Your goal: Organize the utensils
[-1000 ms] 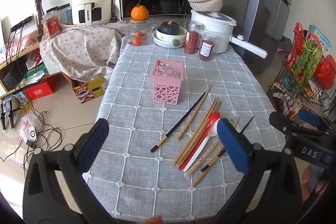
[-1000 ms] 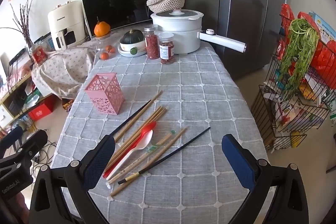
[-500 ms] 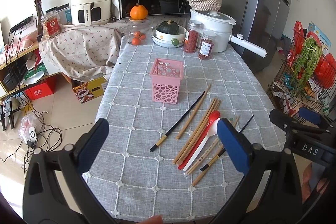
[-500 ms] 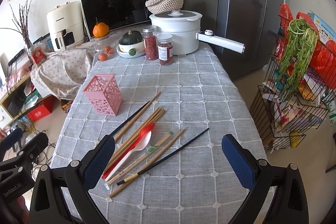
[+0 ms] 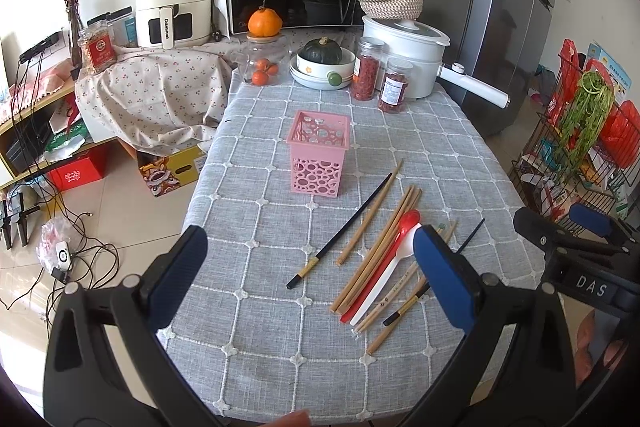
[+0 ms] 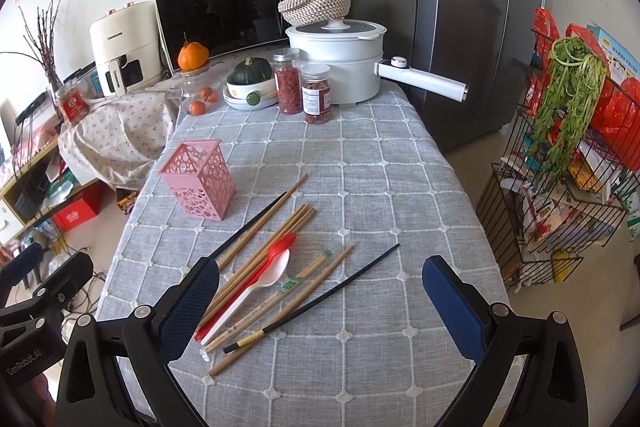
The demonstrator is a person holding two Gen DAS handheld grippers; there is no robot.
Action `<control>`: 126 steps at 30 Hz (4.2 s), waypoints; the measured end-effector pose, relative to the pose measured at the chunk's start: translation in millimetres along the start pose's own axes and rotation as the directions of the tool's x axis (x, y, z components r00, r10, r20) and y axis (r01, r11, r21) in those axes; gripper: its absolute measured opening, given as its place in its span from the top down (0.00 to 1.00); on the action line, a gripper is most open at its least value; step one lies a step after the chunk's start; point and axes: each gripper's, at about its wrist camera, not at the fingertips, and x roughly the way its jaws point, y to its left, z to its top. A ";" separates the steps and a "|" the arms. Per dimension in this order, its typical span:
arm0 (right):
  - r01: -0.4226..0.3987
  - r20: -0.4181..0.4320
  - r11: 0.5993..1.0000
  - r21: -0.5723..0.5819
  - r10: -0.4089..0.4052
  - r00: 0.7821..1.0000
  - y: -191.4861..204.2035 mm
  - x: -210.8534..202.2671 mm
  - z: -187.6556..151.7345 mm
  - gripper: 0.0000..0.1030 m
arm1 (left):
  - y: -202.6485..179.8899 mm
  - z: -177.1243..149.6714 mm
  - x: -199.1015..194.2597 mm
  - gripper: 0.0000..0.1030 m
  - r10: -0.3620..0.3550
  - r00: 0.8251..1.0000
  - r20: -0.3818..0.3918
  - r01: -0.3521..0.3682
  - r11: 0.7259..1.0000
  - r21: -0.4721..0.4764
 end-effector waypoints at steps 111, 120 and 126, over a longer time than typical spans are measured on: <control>-0.149 -0.352 0.910 0.388 0.295 0.888 -101.7 145.5 -4.2 0.95 | -98.4 46.7 216.5 0.83 -0.130 0.822 -0.555 0.296 0.930 0.220; -0.194 -0.322 0.909 0.369 0.321 0.891 -97.0 139.7 5.3 0.95 | -108.5 41.9 248.2 0.86 -0.051 0.822 -0.568 0.232 0.940 0.252; -0.187 -0.321 0.908 0.374 0.316 0.893 -99.1 139.6 4.2 0.95 | -119.8 45.5 255.5 0.87 -0.029 0.832 -0.554 0.216 0.937 0.275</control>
